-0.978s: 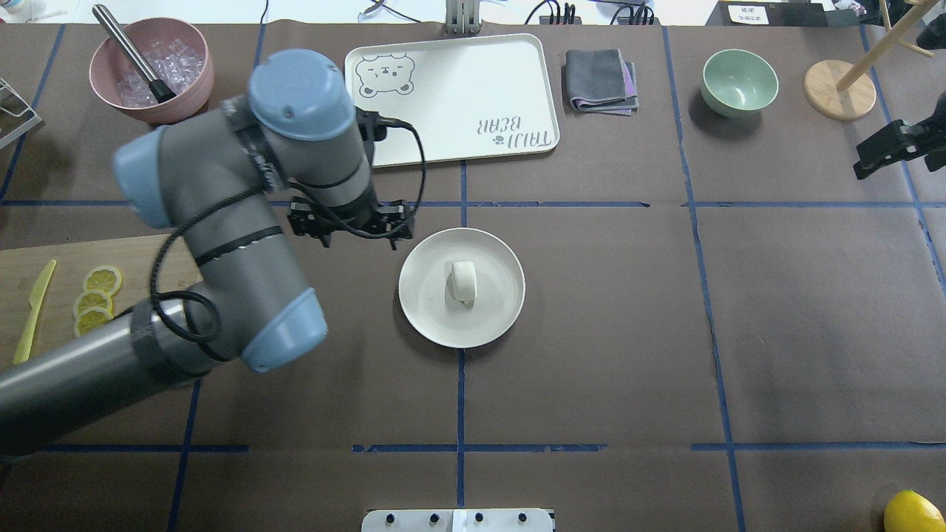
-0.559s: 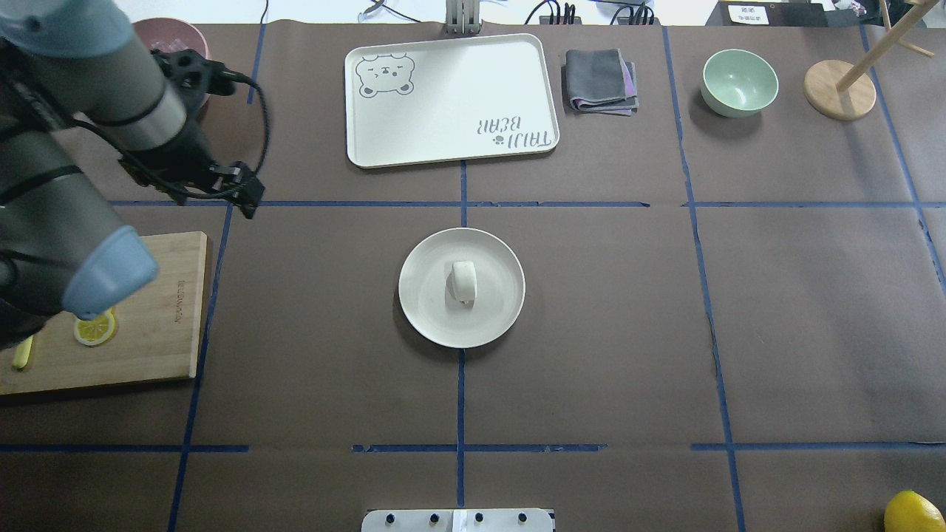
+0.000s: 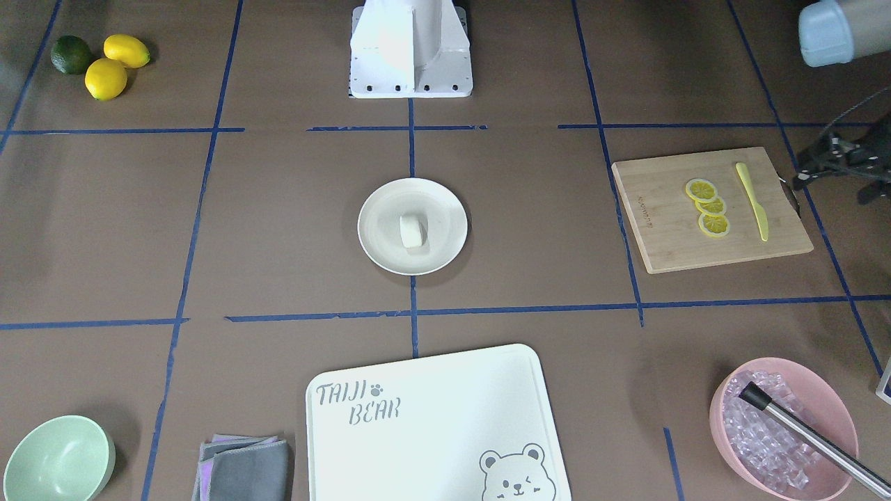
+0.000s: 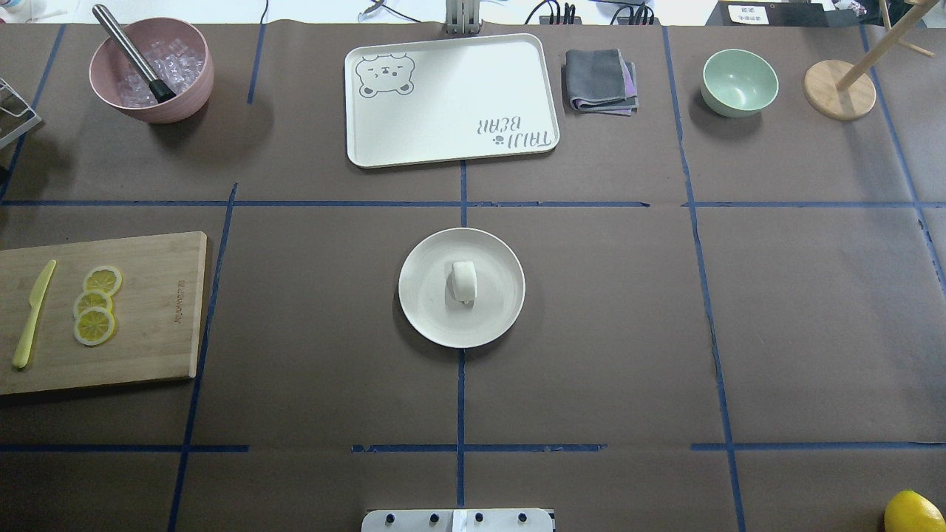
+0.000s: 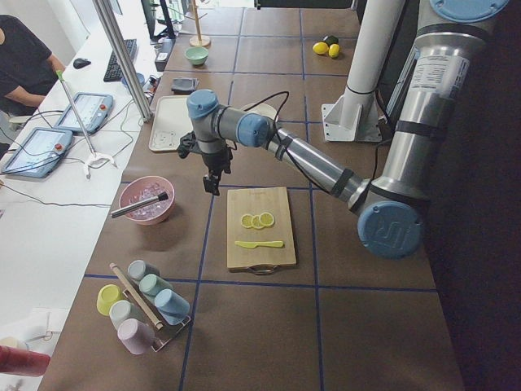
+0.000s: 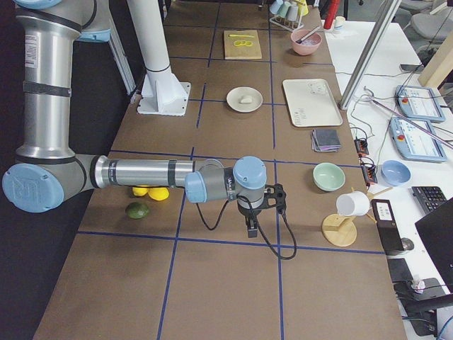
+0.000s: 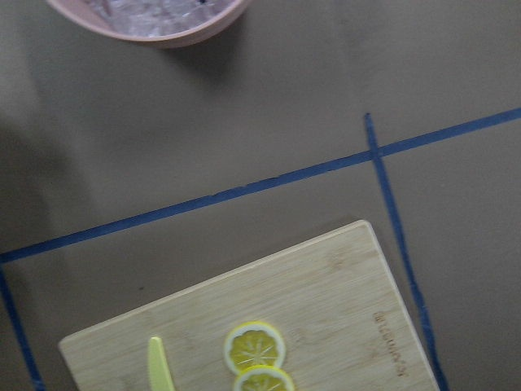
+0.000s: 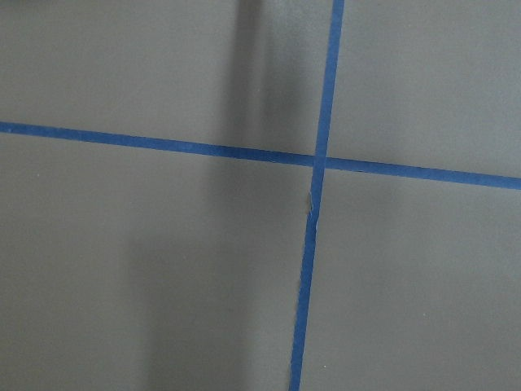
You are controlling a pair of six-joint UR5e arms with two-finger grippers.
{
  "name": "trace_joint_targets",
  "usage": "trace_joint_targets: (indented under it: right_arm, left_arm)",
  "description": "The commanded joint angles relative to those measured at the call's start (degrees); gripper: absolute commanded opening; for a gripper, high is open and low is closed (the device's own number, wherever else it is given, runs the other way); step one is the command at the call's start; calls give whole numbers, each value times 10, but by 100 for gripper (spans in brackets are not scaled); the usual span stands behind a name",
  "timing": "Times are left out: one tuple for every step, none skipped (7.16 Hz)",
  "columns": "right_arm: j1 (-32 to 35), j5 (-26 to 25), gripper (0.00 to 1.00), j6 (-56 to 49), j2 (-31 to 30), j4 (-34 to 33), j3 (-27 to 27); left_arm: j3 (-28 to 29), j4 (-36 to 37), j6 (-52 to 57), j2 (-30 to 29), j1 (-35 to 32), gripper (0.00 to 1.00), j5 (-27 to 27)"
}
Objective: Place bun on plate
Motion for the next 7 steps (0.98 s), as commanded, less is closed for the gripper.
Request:
trace_joint_targets:
  right_arm:
    - [23, 31, 100, -3, -3, -1, -2]
    - [27, 31, 100, -3, 0, -6, 0]
    - [27, 31, 100, -3, 5, -28, 2]
    - [27, 31, 100, -3, 3, -31, 4]
    - [27, 28, 100, -4, 1, -30, 3]
    - [27, 29, 100, -4, 0, -29, 5]
    - [27, 28, 100, -3, 1, -30, 5]
  left_arm:
    - [96, -4, 133, 19, -89, 100, -19]
    - [132, -4, 136, 19, -103, 100, -18]
    - [153, -15, 137, 21, -126, 100, -20]
    - [156, -28, 137, 44, -129, 100, -18]
    - [156, -62, 135, 65, -129, 100, -20]
    - [154, -67, 134, 71, -129, 100, -21]
    - [154, -66, 130, 71, -130, 100, -21]
